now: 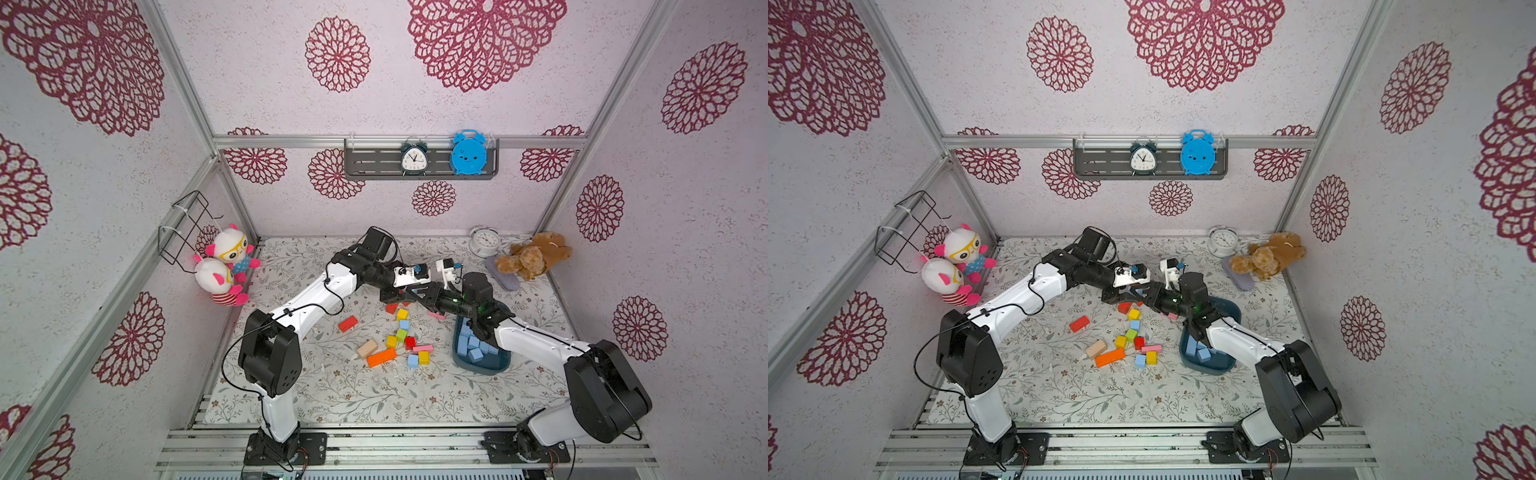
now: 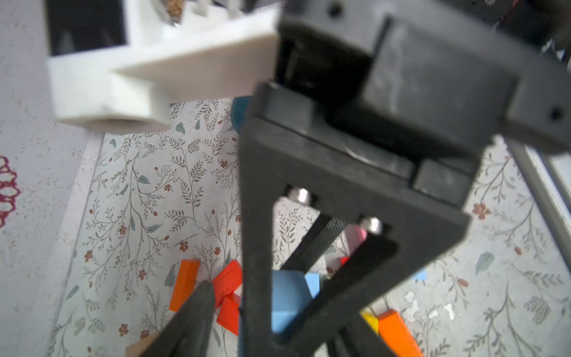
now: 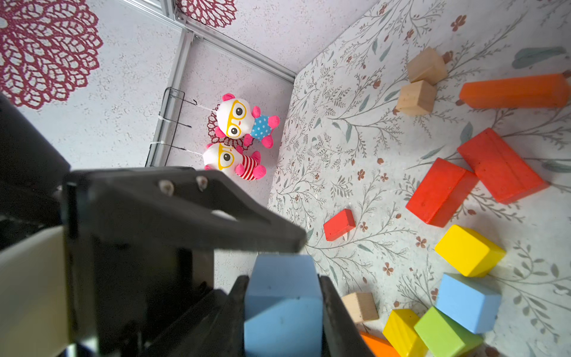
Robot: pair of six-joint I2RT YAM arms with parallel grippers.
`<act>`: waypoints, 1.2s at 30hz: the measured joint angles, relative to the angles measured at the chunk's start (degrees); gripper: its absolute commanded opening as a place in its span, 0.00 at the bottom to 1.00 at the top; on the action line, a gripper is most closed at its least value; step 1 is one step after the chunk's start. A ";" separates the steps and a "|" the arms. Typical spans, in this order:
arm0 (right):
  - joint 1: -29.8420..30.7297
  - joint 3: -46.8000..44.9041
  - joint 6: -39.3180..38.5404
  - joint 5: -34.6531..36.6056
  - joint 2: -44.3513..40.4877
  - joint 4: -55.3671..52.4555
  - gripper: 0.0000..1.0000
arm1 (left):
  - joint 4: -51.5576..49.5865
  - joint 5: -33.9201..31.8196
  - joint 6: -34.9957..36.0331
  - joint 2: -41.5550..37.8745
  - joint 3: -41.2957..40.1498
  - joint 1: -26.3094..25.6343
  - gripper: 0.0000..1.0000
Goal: Pick out the blue building blocks
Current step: Place the building block in the storage box.
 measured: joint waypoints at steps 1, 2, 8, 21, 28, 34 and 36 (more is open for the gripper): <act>-0.33 0.07 -0.83 0.46 -0.48 -1.88 0.18 | 0.20 -0.13 -0.50 0.00 0.04 -0.02 0.83; -0.68 0.11 -1.99 1.09 -1.20 -4.48 0.18 | 0.42 -0.20 -1.09 0.00 0.04 -0.04 0.86; -8.46 0.11 -9.60 9.81 -9.22 -27.61 0.19 | 1.36 -2.01 -6.56 0.00 0.00 0.11 0.96; -15.39 1.73 -18.97 31.32 -7.91 -63.32 0.22 | 0.96 -4.83 -25.99 0.15 -0.26 4.66 0.98; -15.61 9.94 -21.11 33.92 -0.33 -63.28 0.23 | 0.68 -4.68 -34.36 0.17 -0.76 6.88 0.98; -15.61 15.89 -22.99 33.48 7.28 -60.89 0.27 | 0.70 -4.85 -37.92 0.17 -1.62 9.25 0.98; -15.61 17.35 -23.45 33.27 10.05 -60.11 0.29 | 0.68 -5.05 -38.56 0.17 -2.03 9.70 0.98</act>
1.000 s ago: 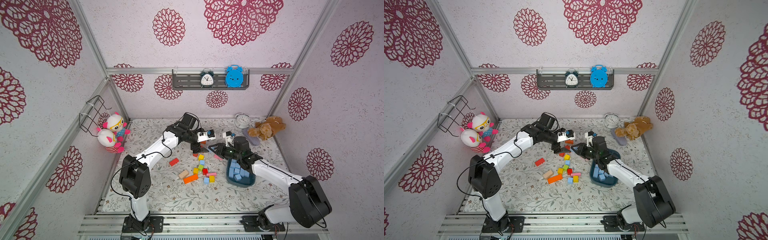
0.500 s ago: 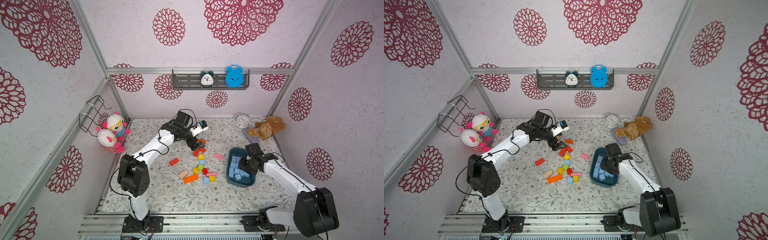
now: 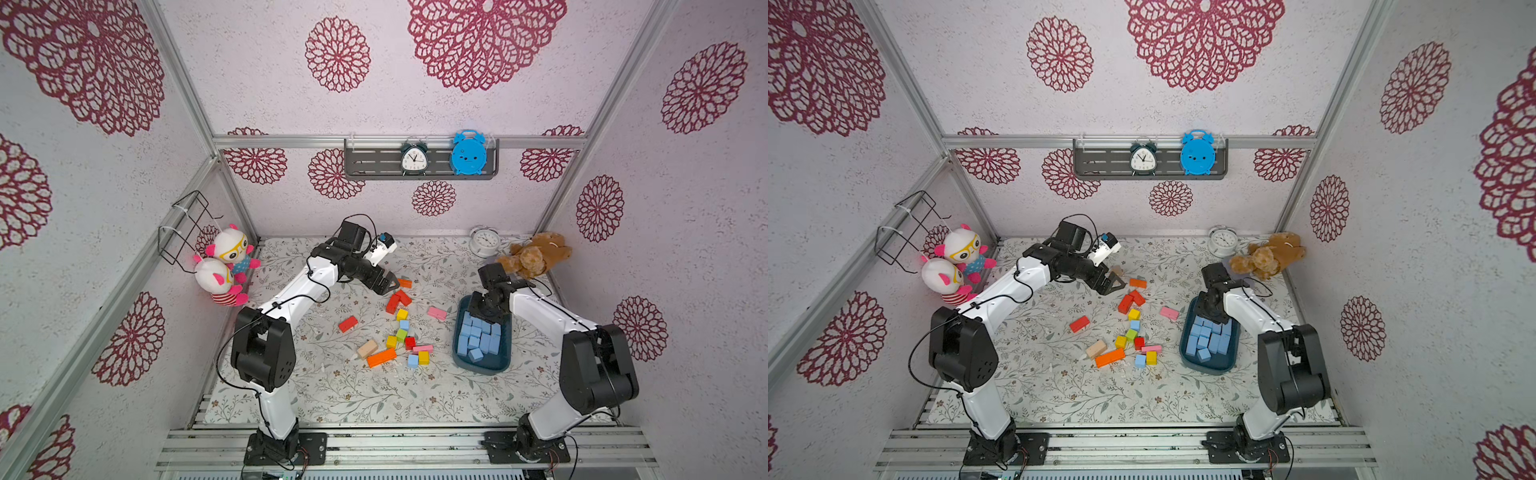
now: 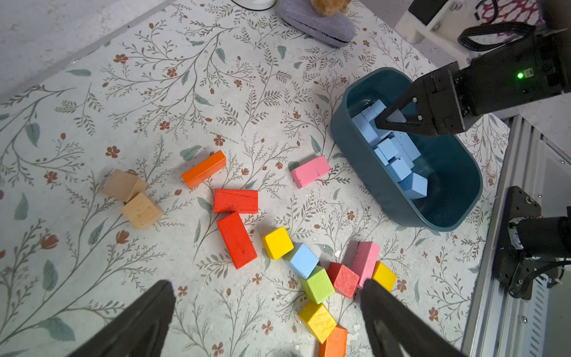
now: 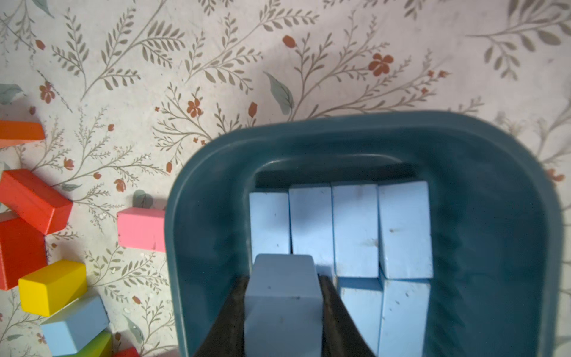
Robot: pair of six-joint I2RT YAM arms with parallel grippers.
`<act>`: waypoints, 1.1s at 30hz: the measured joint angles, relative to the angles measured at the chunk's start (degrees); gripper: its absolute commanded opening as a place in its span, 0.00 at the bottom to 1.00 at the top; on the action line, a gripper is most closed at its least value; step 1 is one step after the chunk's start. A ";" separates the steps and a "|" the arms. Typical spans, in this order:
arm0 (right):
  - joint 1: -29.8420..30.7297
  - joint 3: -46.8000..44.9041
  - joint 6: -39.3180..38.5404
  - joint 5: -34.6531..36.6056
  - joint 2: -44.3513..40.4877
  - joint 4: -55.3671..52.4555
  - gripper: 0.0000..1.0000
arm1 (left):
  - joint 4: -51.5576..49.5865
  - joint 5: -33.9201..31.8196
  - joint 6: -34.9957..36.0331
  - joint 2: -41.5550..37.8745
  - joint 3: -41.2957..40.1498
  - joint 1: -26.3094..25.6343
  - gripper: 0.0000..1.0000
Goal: Pick out the blue building blocks
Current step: Place the building block in the storage box.
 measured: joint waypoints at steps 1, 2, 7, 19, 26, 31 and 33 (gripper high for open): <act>0.00 0.59 -0.02 -0.13 1.20 0.35 0.29 | -0.04 -0.13 -0.22 0.02 -0.17 0.11 0.98; 0.00 1.16 -0.02 -0.26 2.32 0.70 0.30 | -0.11 -0.26 -0.48 0.07 -0.24 0.15 0.98; 0.00 2.47 -0.02 -0.31 4.59 1.77 0.35 | 0.04 -0.44 -1.66 0.46 -0.28 0.15 0.97; 0.00 2.51 -0.02 -0.20 4.63 4.15 0.47 | 3.21 -1.09 -6.16 0.70 -2.16 0.15 0.98; 1.55 2.84 -0.22 1.25 1.29 1.73 0.48 | 6.80 -1.07 -10.01 0.52 -7.65 1.29 0.98; 9.18 5.44 -1.42 2.08 -3.04 0.09 0.49 | 10.71 -0.79 -14.99 -1.25 -15.21 5.79 0.99; 12.70 6.99 -1.53 1.92 -2.75 0.09 0.51 | 12.35 -0.81 -16.70 -2.60 -18.47 8.44 1.00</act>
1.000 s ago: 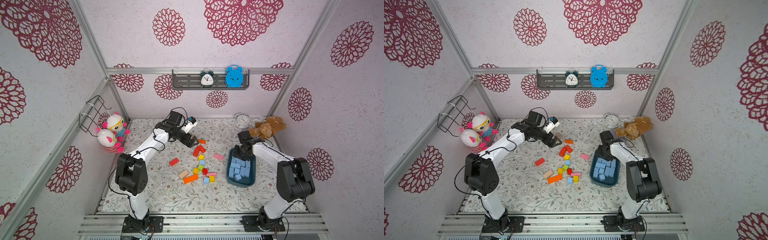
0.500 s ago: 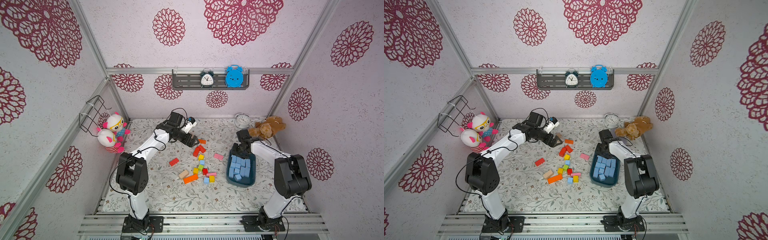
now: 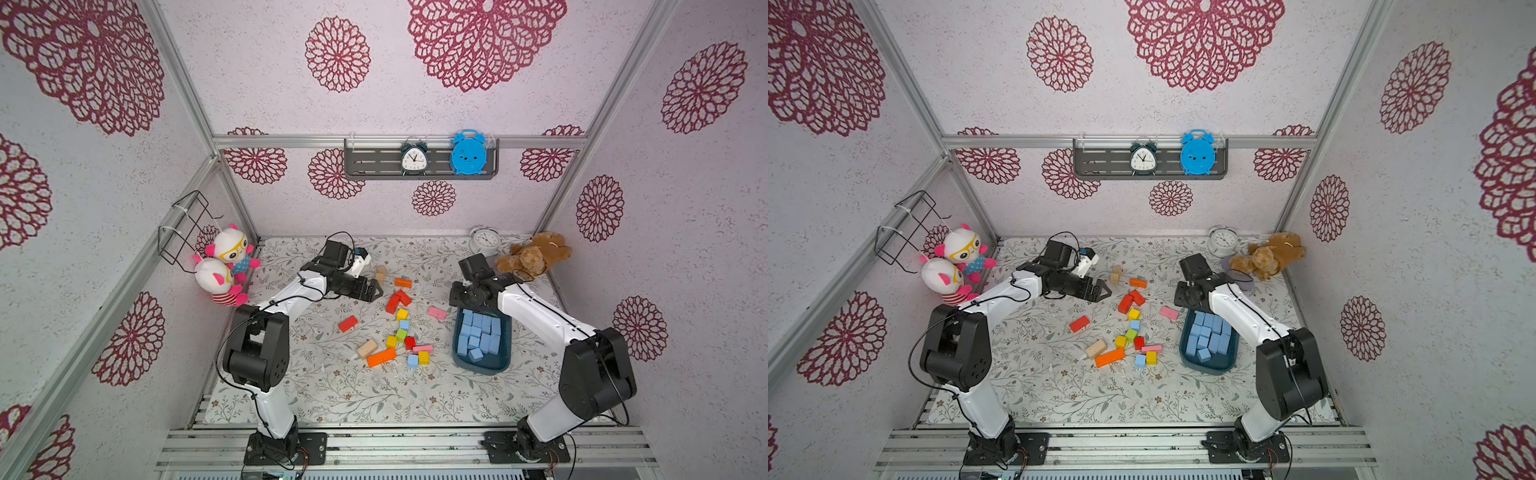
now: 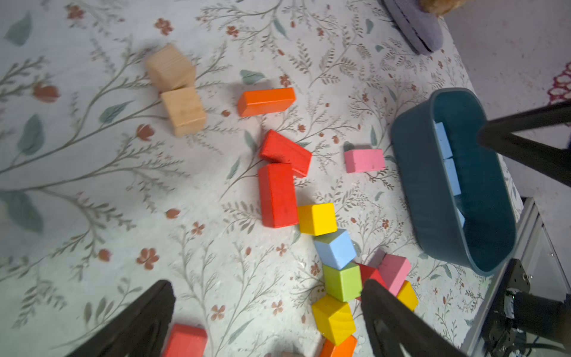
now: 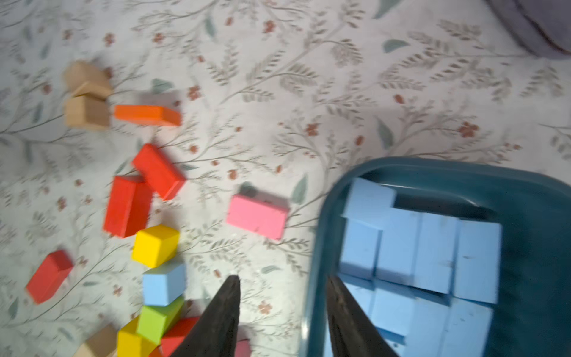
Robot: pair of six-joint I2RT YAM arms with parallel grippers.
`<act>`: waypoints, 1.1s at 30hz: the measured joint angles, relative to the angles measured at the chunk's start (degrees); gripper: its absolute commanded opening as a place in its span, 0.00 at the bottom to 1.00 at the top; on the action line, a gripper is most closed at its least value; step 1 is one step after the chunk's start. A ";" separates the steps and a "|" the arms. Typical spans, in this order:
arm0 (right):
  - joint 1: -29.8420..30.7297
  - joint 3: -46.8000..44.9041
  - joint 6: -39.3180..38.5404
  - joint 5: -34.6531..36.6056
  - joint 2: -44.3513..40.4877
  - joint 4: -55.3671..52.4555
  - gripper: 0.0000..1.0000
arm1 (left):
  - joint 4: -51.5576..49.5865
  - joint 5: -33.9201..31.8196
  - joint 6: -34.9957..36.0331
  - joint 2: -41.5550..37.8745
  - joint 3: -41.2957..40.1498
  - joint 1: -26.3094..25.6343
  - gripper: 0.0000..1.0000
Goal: Pick out the blue building blocks
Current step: Place the building block in the storage box, then pick up the building block from the center of the board.
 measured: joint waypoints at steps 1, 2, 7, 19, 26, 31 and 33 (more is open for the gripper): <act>1.81 0.57 0.02 0.00 0.48 -0.15 0.52 | 1.27 0.00 -0.70 -0.90 -1.88 1.42 0.99; 3.54 1.09 0.07 -0.07 1.40 -0.26 0.52 | 2.14 -0.07 -1.44 -1.95 -3.72 2.62 0.98; 8.33 3.43 1.51 -0.61 9.25 -0.72 0.53 | 5.84 -1.79 -3.54 -5.44 -9.60 6.38 0.97; 13.60 14.32 3.76 -2.45 22.27 -1.20 0.53 | 9.01 -4.68 -4.13 -8.17 -14.88 6.43 0.97; 14.43 15.74 4.17 -3.37 24.04 -2.36 0.52 | 10.08 -4.76 -4.44 -8.83 -14.88 6.51 0.97; 14.43 16.13 4.44 -4.46 25.51 -2.78 0.50 | 10.27 -4.68 -4.55 -8.83 -14.88 6.56 0.97; 14.43 16.63 4.66 -4.90 26.40 -2.99 0.44 | 10.43 -4.50 -4.63 -8.83 -14.88 6.56 0.97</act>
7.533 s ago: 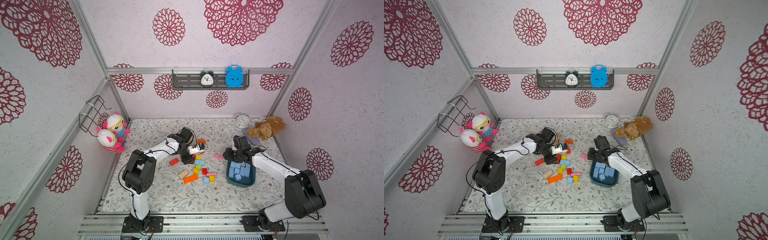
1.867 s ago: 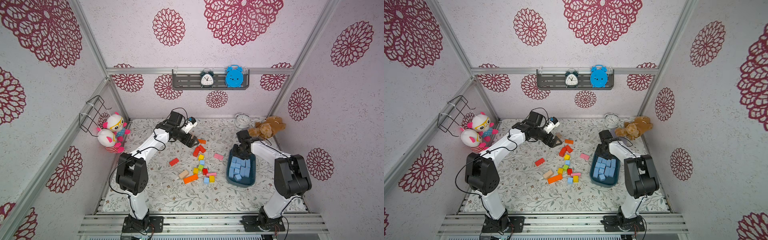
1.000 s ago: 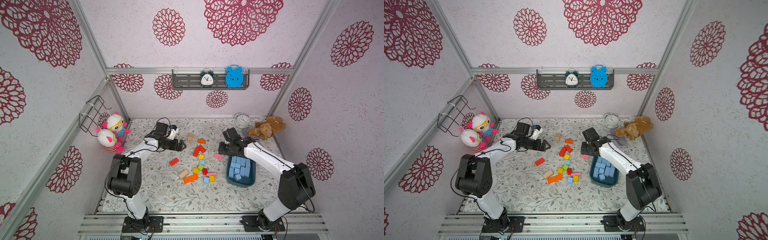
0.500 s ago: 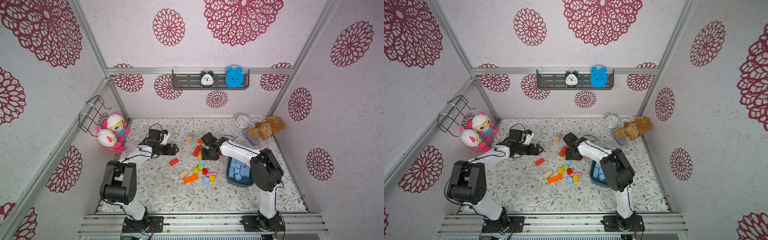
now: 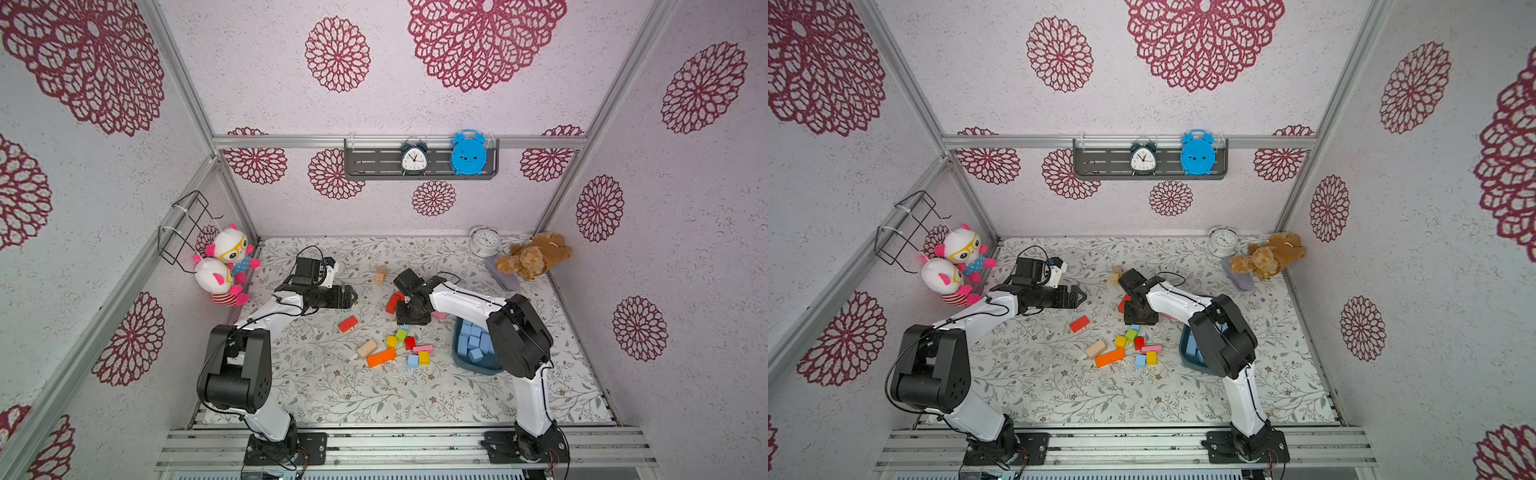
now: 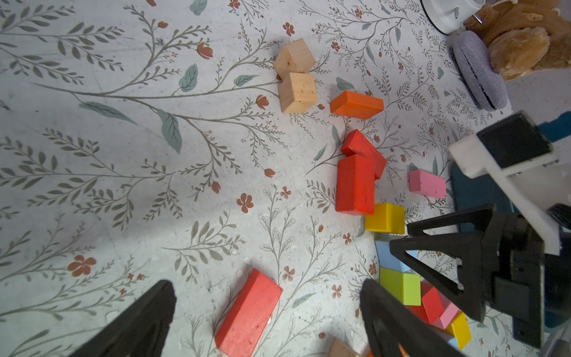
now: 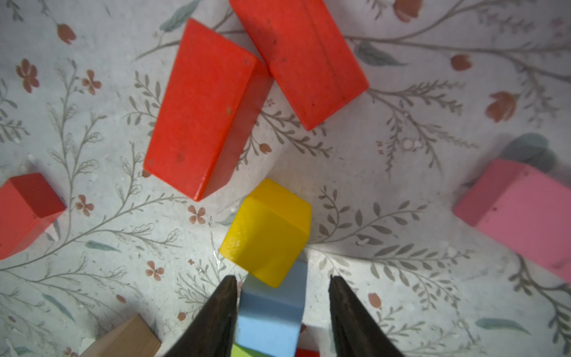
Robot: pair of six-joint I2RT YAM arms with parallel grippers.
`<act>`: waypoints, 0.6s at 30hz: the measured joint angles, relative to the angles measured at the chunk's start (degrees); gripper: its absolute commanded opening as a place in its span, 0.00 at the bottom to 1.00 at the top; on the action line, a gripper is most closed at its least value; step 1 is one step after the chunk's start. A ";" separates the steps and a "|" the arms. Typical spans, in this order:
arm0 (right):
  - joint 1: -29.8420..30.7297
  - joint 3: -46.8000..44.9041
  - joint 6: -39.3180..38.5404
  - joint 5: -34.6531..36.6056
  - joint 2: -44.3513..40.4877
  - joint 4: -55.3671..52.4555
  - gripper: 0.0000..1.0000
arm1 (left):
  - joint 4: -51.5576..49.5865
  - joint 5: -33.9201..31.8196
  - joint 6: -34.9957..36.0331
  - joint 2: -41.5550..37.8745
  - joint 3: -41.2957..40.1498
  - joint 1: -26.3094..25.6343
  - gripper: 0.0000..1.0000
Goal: Pick out the blue building blocks
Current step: Pick up the building block from the center of the board.
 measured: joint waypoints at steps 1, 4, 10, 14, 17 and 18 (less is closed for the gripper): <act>0.00 0.13 0.11 -0.09 0.35 -0.09 0.41 | 0.04 0.07 -0.07 0.00 0.00 0.00 0.97; 0.00 0.26 0.17 -0.04 0.83 -0.87 0.32 | 0.04 0.42 -0.28 0.00 0.00 0.00 0.97; -0.07 2.23 -0.20 0.46 0.68 -2.86 0.23 | 0.57 1.20 -0.98 0.00 -0.09 -0.04 0.97; -1.07 2.08 -0.76 2.16 -2.43 -4.85 0.22 | 1.22 1.42 -1.55 0.04 -0.09 -0.66 0.97; -4.15 -1.16 -1.64 3.91 -8.96 -6.10 0.22 | 1.36 1.49 -1.73 0.11 -0.09 -1.84 0.97; -5.68 -2.47 -1.75 4.57 -11.43 -6.47 0.22 | 1.38 1.57 -1.75 0.11 -0.09 -2.29 0.97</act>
